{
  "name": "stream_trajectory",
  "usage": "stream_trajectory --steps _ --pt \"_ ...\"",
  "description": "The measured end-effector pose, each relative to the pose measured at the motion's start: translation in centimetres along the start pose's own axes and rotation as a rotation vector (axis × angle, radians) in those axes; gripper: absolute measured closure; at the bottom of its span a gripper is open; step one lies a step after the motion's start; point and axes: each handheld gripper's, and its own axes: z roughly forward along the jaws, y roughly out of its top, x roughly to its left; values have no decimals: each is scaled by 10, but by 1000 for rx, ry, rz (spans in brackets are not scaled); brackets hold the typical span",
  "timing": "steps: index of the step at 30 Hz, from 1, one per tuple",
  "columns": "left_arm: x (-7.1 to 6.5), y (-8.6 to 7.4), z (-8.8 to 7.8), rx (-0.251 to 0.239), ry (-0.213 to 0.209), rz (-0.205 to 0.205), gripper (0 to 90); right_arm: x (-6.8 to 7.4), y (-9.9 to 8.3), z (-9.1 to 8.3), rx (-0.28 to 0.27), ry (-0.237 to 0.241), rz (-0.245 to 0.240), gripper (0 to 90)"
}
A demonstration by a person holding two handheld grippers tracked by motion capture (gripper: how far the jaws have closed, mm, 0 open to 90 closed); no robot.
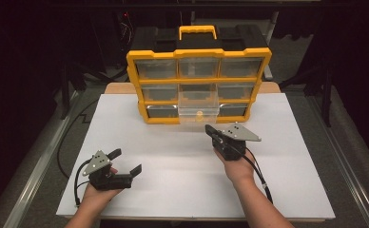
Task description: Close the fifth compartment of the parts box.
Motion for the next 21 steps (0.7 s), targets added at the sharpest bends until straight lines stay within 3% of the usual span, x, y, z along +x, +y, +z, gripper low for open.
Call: stream_trajectory --steps 21 --pt "0 3 -5 -21 4 18 1 7 31 3 -75 -37 -25 900"
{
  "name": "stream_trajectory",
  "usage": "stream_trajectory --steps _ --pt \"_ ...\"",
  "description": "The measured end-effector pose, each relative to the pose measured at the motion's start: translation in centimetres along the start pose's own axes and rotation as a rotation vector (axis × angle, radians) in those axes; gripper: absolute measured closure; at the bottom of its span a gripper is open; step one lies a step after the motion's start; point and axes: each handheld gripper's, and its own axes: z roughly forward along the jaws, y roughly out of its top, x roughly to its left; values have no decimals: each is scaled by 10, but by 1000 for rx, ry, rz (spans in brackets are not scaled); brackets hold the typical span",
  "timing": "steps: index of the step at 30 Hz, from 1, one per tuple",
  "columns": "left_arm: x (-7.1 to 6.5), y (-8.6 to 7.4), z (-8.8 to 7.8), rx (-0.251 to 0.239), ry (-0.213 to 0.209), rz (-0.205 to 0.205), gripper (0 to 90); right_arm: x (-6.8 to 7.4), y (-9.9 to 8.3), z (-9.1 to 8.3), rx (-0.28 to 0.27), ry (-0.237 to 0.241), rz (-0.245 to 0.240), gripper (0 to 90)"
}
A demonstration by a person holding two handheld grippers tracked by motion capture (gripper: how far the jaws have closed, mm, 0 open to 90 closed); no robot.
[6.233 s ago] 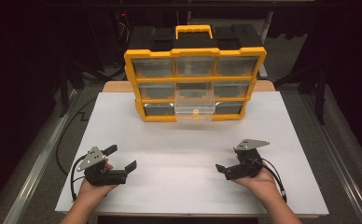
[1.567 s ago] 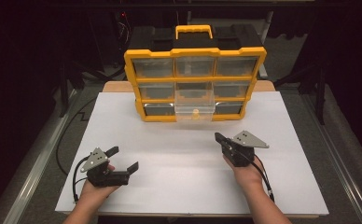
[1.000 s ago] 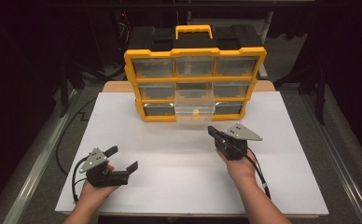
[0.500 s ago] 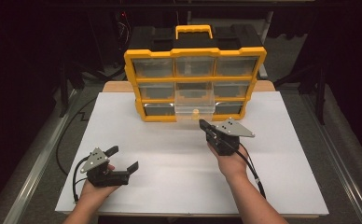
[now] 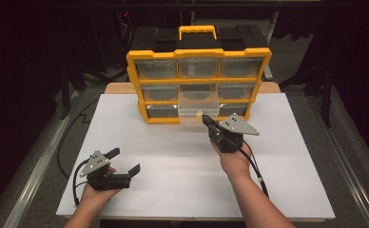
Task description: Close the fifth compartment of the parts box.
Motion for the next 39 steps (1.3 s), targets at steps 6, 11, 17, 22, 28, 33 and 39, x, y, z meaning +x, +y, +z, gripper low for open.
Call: stream_trajectory --steps 6,11,17,22,28,33,39 --pt "0 0 -1 -2 -1 -1 1 2 3 2 4 -4 -5 900" --pt "0 1 -1 -4 -1 0 1 2 2 5 9 -6 -4 900" --pt "1 1 -1 -2 -4 0 1 3 2 8 11 -11 -9 900" --pt "-1 0 -1 0 -2 11 1 3 4 10 10 -15 -17 900" --pt "-2 0 0 8 -6 22 1 2 9 12 6 -21 -21 900" --pt "-2 0 -1 2 -8 18 1 2 11 15 10 -28 -25 900" --pt "-2 1 -1 2 -15 22 1 2 12 18 13 -29 -28 900"
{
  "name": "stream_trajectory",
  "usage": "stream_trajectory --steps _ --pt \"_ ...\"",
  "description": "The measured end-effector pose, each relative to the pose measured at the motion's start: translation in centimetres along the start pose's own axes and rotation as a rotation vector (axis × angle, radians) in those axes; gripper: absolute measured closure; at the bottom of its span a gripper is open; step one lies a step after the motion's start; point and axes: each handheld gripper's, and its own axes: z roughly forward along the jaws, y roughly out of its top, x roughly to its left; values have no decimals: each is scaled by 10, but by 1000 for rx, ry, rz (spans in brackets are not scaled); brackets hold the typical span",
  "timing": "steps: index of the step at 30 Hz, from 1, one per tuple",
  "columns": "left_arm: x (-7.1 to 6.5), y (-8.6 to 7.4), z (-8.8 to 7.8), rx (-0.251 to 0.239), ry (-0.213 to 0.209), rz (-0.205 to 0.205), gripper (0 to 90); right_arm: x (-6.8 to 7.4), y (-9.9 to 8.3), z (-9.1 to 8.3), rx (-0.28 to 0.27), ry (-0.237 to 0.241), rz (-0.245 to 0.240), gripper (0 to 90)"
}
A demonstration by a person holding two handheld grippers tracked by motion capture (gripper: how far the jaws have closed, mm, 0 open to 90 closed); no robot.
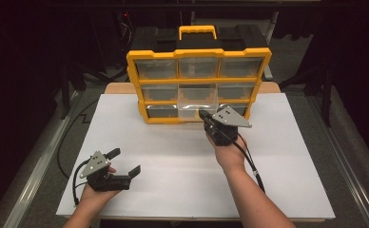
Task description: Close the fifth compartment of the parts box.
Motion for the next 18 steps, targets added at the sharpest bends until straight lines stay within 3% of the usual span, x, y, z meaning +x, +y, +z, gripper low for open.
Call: stream_trajectory --steps 18 --pt "0 0 0 3 -6 0 1 -6 3 8 12 -25 -5 900"
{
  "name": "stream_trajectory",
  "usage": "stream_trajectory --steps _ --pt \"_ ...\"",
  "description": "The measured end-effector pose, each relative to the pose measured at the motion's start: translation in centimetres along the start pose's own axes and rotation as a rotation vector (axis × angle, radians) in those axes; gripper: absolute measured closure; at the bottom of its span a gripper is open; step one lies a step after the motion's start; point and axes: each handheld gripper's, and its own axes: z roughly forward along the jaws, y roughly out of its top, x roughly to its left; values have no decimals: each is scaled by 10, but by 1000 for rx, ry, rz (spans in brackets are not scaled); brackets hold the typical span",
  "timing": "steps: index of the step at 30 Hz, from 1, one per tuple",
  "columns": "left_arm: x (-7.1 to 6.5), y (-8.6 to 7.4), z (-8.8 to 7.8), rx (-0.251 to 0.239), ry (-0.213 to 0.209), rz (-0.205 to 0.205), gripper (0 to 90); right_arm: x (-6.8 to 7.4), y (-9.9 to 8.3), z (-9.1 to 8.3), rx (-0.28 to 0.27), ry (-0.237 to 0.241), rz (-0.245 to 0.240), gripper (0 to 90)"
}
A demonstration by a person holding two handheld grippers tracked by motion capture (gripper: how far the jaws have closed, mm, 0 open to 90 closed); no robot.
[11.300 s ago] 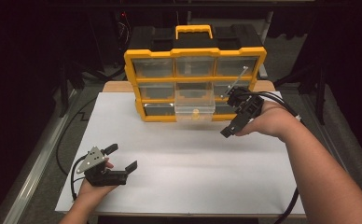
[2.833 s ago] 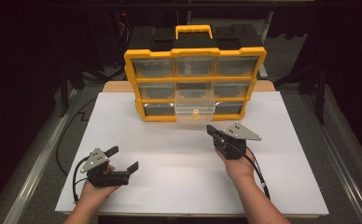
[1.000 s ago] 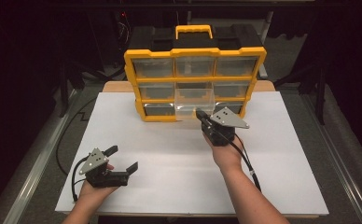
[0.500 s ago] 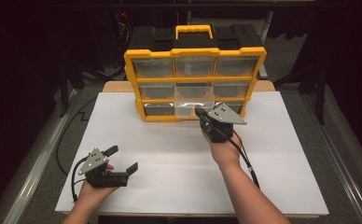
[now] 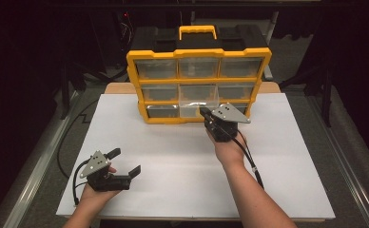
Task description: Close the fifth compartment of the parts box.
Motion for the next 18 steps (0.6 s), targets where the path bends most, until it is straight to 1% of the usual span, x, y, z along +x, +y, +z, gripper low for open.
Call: stream_trajectory --steps 3,9,18 --pt "0 0 1 6 -1 3 1 0 1 2 3 -1 1 900" --pt "1 0 0 3 -1 0 1 -1 3 6 11 -11 -8 900" --pt "2 0 0 -1 -1 -2 1 -5 5 16 23 -25 -8 900"
